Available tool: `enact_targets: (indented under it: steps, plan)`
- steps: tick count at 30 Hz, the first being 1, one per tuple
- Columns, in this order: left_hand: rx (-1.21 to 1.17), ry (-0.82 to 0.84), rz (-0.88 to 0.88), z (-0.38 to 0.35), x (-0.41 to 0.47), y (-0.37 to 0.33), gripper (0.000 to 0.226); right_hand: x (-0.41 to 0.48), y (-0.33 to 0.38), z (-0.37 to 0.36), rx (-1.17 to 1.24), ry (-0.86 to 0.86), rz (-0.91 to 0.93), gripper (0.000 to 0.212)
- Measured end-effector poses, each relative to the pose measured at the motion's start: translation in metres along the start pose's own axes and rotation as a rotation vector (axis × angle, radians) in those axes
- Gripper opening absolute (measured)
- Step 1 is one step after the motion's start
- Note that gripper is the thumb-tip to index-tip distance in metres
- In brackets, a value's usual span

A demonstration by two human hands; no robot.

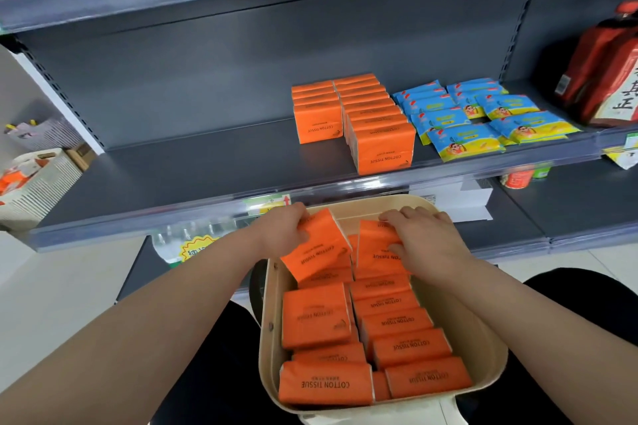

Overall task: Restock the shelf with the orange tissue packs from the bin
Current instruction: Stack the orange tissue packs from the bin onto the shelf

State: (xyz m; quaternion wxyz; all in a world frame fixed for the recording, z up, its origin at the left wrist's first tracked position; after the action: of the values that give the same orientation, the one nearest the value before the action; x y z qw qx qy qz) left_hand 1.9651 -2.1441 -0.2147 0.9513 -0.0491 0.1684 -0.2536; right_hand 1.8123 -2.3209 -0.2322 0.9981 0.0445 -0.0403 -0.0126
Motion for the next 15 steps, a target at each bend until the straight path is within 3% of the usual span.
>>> enact_targets:
  steps: [4, 10, 15]
  plan:
    - [-0.105, -0.15, 0.006, 0.013, -0.003, -0.001, 0.033, 0.001, 0.002, 0.01, -0.02, -0.037, 0.006, 0.045]
    - [-0.288, -0.513, 0.031, 0.067, 0.015, -0.006, 0.034, 0.023, -0.012, 0.03, -0.091, -0.086, 0.056, 0.047]
    - [-0.17, -0.533, 0.042, 0.088, 0.06, -0.026, 0.035, 0.041, -0.029, 0.031, -0.039, -0.077, 0.046, 0.047]
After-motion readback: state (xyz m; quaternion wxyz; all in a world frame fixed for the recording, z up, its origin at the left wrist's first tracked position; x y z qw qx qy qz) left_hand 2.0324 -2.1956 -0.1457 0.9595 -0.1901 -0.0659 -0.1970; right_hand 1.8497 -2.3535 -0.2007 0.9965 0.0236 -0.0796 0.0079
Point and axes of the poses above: each hand's wrist, its own x-axis towards the middle knuckle, its own z-axis out of the back of the hand, y = z × x, the point moved 2 cm from there along x, towards the middle knuckle, and after that the axes turned 14 degrees about z, right-handed, at the moved point
